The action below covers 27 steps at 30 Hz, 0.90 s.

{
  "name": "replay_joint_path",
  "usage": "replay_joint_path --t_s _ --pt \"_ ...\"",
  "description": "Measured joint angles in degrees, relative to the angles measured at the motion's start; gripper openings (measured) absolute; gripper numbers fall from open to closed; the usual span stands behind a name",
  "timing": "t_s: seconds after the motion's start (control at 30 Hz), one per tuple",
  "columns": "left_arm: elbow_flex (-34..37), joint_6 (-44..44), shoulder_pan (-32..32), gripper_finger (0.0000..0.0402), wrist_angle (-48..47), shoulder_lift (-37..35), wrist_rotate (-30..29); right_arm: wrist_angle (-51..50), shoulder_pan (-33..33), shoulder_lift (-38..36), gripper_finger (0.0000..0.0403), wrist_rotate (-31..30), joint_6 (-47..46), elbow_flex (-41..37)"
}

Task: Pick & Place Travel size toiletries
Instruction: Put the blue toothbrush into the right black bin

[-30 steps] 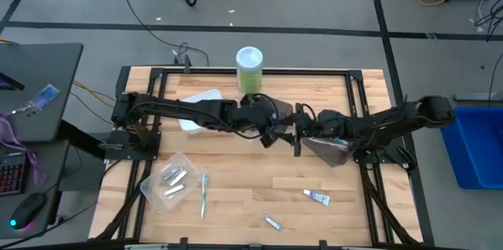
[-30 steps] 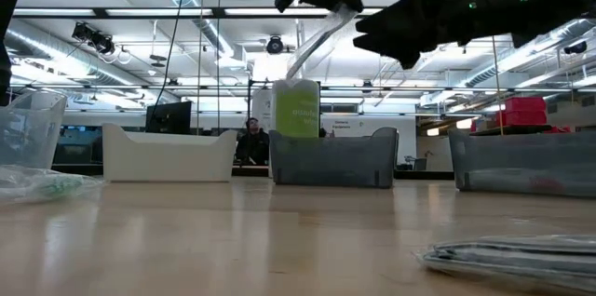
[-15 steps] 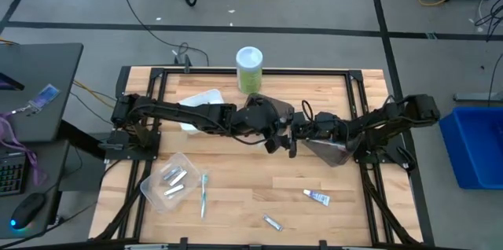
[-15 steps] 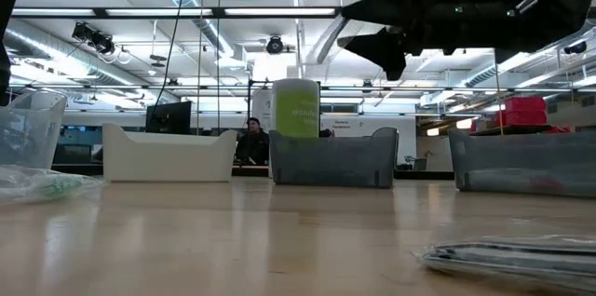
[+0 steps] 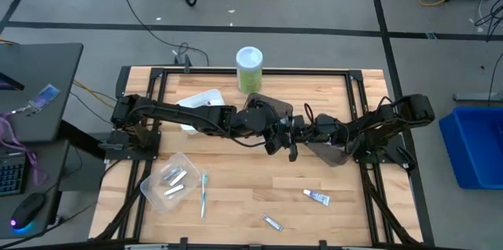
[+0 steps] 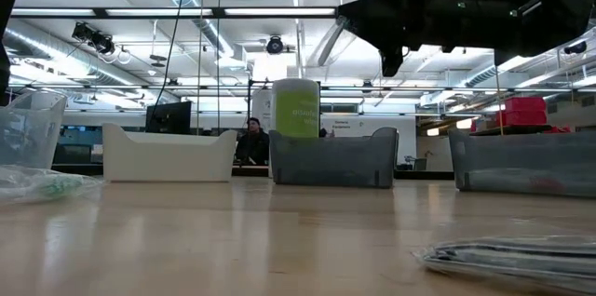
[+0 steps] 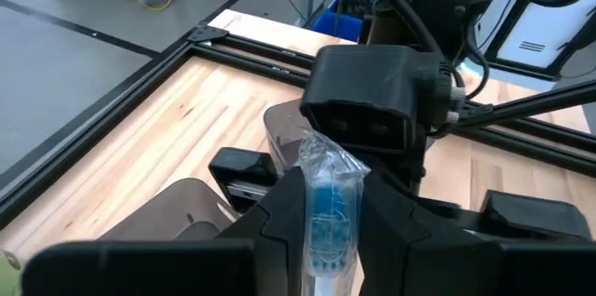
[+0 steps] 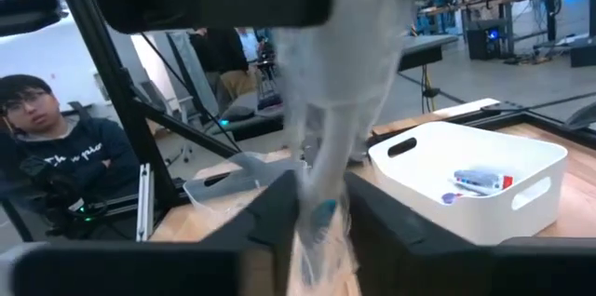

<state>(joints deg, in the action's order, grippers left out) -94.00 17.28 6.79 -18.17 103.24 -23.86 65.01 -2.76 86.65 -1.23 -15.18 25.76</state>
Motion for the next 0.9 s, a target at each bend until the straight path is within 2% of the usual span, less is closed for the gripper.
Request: replay_joint_path --t_s 0.17,0.5,0.9 --pt "0.0 0.16 0.04 0.0092 -0.41 0.0 -0.02 0.01 0.02 0.0 0.0047 0.1 0.0 0.0" --pt "0.0 0.24 0.09 0.0093 -0.35 0.0 0.14 1.88 0.11 0.02 0.0041 2.88 1.33 0.0" --pt "0.0 0.27 0.02 0.0125 -3.44 0.0 -1.12 -1.32 2.8 -0.6 0.0041 3.31 1.73 0.0"
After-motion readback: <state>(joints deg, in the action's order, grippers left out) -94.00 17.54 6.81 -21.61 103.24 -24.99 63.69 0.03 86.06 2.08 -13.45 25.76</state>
